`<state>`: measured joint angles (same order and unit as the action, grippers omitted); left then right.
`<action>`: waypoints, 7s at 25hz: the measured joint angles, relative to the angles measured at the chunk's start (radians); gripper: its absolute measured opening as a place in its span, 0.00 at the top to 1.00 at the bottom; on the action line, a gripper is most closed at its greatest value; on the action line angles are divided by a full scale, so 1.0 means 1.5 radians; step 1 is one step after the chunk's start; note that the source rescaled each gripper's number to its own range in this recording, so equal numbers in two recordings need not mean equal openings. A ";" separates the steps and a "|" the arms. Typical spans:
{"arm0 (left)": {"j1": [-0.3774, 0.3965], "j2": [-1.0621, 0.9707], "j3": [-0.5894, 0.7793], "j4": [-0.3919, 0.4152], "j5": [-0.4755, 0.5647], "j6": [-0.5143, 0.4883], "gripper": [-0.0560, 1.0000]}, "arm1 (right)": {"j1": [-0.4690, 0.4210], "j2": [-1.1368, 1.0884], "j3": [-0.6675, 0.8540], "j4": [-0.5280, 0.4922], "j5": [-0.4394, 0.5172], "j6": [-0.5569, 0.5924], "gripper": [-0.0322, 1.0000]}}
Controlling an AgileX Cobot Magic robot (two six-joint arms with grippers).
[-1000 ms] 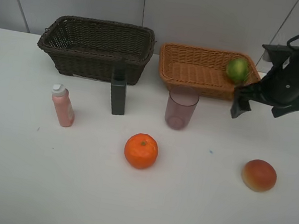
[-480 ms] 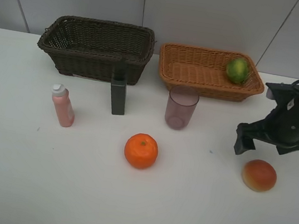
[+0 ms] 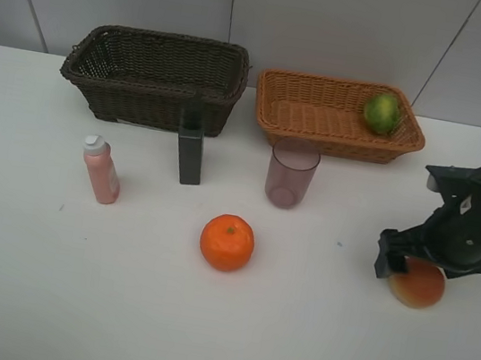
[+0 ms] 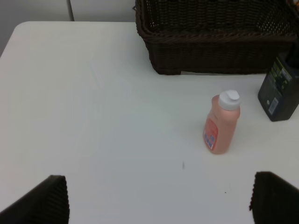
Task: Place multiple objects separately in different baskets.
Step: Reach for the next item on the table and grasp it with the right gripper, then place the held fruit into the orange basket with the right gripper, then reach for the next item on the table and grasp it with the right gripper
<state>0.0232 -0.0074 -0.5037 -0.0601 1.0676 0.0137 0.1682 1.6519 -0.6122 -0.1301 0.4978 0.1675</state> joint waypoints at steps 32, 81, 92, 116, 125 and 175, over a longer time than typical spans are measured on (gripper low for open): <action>0.000 0.000 0.000 0.000 0.000 0.000 0.00 | 0.000 0.043 0.014 0.003 -0.028 0.000 0.42; 0.000 0.000 0.000 0.000 0.000 0.000 0.00 | 0.091 0.324 -0.731 -0.004 0.148 -0.030 0.42; 0.000 0.000 0.000 0.000 0.000 0.000 0.00 | 0.091 0.384 -0.731 -0.003 0.056 -0.030 0.29; 0.000 0.000 0.000 0.000 0.000 0.000 0.00 | 0.120 0.267 -0.731 0.016 0.227 -0.030 0.04; 0.000 0.000 0.000 0.000 0.000 0.000 0.00 | 0.156 0.177 -0.630 0.030 0.294 -0.025 0.04; 0.000 0.000 0.000 0.000 0.000 0.000 0.00 | 0.463 0.202 -0.398 0.023 0.162 0.107 0.04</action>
<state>0.0232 -0.0074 -0.5037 -0.0601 1.0676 0.0137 0.8634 1.9543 -1.2090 -0.0950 0.7410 0.3288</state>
